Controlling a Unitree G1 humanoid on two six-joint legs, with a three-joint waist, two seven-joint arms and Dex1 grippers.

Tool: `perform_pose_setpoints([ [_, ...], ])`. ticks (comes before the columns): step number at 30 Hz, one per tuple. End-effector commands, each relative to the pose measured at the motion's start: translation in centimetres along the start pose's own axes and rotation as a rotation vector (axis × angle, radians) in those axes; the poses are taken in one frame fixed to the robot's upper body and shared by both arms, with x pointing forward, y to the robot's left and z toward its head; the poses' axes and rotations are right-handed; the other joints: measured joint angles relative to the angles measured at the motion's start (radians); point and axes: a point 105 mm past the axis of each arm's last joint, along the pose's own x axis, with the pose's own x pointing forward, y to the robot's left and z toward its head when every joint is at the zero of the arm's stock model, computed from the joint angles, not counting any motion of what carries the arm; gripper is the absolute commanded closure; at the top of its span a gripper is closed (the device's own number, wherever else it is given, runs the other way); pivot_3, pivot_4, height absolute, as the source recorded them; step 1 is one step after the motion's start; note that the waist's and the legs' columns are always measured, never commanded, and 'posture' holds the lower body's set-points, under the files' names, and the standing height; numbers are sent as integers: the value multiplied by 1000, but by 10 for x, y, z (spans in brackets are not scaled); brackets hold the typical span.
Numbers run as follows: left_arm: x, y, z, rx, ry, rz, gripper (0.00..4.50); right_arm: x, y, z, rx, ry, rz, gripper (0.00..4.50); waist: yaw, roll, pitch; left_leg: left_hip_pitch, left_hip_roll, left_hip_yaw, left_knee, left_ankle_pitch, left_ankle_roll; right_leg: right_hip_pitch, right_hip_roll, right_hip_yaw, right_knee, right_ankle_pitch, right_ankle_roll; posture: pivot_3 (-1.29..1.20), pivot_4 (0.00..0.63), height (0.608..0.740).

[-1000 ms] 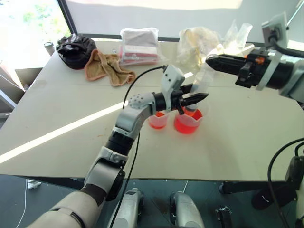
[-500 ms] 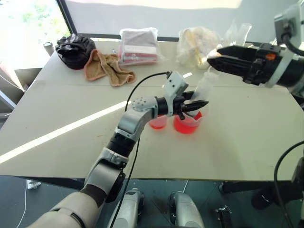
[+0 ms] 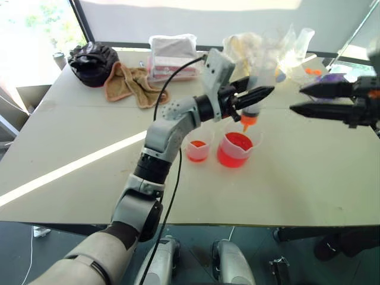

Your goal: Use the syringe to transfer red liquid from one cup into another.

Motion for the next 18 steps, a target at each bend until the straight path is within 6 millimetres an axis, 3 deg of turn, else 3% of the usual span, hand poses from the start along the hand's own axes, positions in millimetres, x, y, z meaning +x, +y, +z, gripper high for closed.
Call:
perform_pose_setpoints([
  [1, 2, -12, 30, 37, -72, -38, 3045, -1, 5, 3, -81, 25, 24, 1537, 1, 0, 0, 0, 0, 0, 0, 0, 0, 0, 0, 0, 0, 0, 0, 0, 150, 740],
  [10, -20, -7, 55, 93, -87, 6, 3045, 9, 8, 3, -105, 38, 88, 1537, 2, 0, 0, 0, 0, 0, 0, 0, 0, 0, 0, 0, -1, 0, 0, 0, 150, 740],
  [13, -37, 4, 66, 163, -60, 74, 3045, 15, 9, 7, -105, 10, 103, 1537, -1, 0, 0, 0, 0, 0, 0, 0, 0, 0, 0, 1, -1, 0, 0, 0, 150, 740],
  [18, -62, 20, 63, 186, 10, 177, 3045, 27, 16, 9, -109, -10, 147, 1537, 1, 0, 0, 0, 0, 0, 0, 0, 0, 0, 0, 1, -1, 0, 0, 0, 150, 740],
])
